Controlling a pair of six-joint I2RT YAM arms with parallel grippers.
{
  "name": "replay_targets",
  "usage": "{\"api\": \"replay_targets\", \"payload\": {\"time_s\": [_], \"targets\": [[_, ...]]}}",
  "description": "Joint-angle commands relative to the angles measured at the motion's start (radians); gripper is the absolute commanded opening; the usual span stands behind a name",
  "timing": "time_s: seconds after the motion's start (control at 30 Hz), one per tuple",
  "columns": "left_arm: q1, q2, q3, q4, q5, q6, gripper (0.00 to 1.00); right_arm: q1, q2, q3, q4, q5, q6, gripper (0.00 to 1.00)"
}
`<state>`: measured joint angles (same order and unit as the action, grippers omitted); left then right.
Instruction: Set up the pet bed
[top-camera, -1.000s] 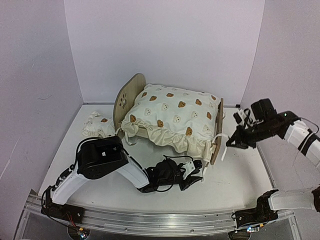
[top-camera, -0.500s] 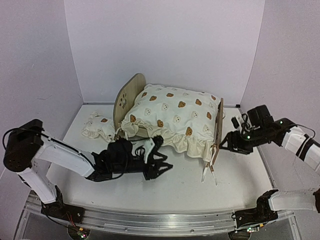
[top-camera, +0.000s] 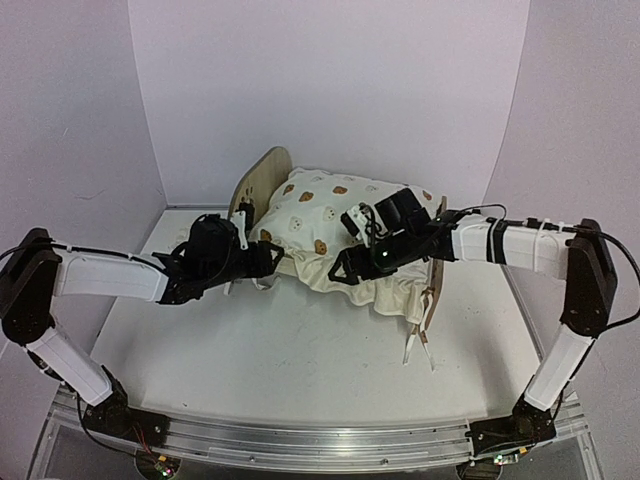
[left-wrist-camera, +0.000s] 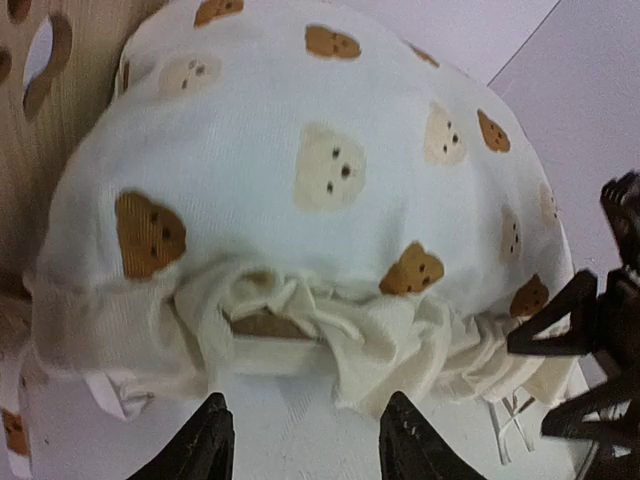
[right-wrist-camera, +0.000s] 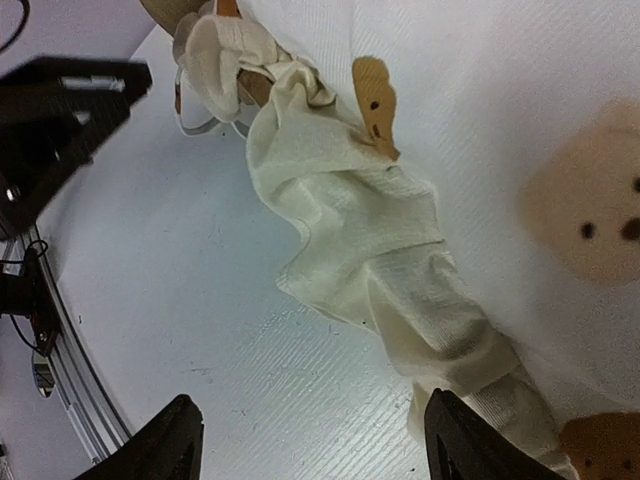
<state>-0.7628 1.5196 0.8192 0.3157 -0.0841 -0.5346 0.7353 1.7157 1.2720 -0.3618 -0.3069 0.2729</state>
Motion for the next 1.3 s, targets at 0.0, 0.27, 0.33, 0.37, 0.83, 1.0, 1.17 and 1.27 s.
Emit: {"api": "replay_targets", "payload": {"time_s": [0.0,0.27,0.33,0.37,0.83,1.0,1.17,1.27], "targets": [[0.022,0.048,0.160,-0.060,-0.123,0.216,0.48,0.040,0.022,0.064,0.115,-0.022,-0.023,0.76],[0.023,0.100,0.180,-0.073,-0.157,0.350,0.47,0.110,0.099,0.127,0.138,0.072,-0.046,0.71],[0.023,0.122,0.197,-0.075,-0.095,0.379,0.45,0.125,0.122,0.139,0.139,0.104,-0.047,0.69],[0.023,0.132,0.200,-0.075,-0.088,0.376,0.45,0.135,0.131,0.144,0.142,0.130,-0.048,0.69],[0.023,0.070,0.157,-0.139,-0.216,0.488,0.00,0.276,0.324,0.254,0.250,0.717,-0.066,0.63],[0.023,0.010,0.097,-0.165,-0.240,0.502,0.00,0.284,0.391,0.284,0.269,0.817,0.135,0.57],[0.023,-0.019,0.058,-0.178,-0.231,0.495,0.00,0.299,0.446,0.301,0.294,0.977,0.239,0.57],[0.024,0.003,0.049,-0.177,-0.223,0.490,0.00,0.302,0.476,0.313,0.304,1.071,0.257,0.56]]}}
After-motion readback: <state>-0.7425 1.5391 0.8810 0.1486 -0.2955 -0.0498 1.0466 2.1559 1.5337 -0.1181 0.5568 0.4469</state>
